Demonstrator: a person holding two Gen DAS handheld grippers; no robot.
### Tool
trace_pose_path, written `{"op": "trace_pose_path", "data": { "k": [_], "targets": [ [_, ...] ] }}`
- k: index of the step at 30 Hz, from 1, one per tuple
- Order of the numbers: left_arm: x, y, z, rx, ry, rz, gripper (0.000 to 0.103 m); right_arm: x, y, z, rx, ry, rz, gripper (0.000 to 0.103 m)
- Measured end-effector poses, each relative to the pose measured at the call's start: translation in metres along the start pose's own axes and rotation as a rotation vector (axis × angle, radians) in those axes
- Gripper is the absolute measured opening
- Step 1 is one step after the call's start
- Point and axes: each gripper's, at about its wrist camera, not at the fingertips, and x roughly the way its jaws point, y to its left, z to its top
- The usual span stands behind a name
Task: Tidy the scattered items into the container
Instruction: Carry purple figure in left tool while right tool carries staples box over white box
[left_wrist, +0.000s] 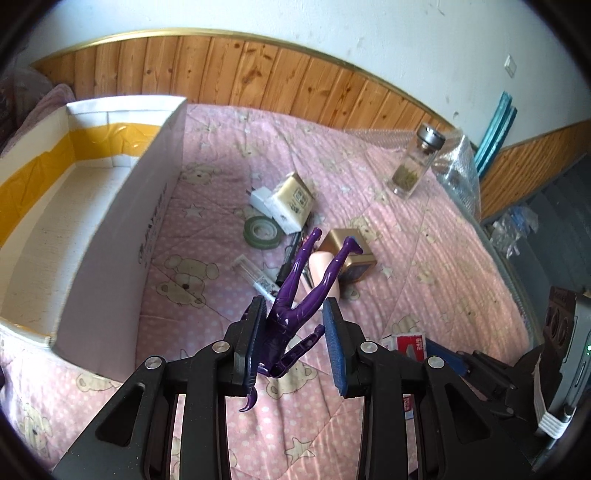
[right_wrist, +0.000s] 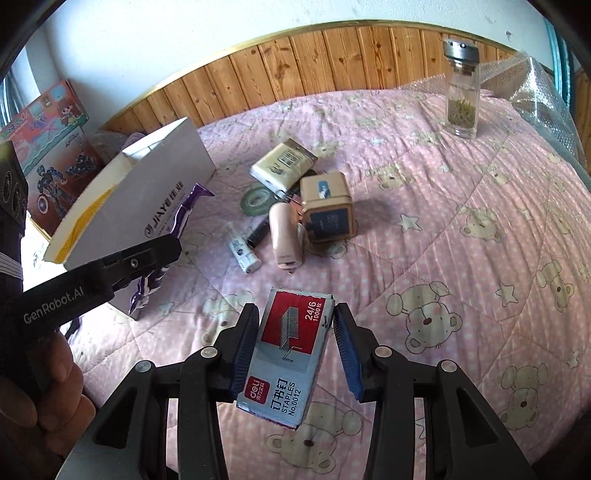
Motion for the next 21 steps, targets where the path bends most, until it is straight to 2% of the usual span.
{"op": "trace_pose_path", "data": {
  "k": [8,21],
  "targets": [
    [-0.035,0.009,0.004,-0.027,-0.076,-0.027,0.032,-0.021,0.032,0.009,-0.052,-0.03,0.031,0.043],
    [-0.069,0.044,0.007,-0.103,-0.144,0.014,0.032,-0.032,0.087,0.024,-0.14,-0.057,0.085,0.044]
  ]
}}
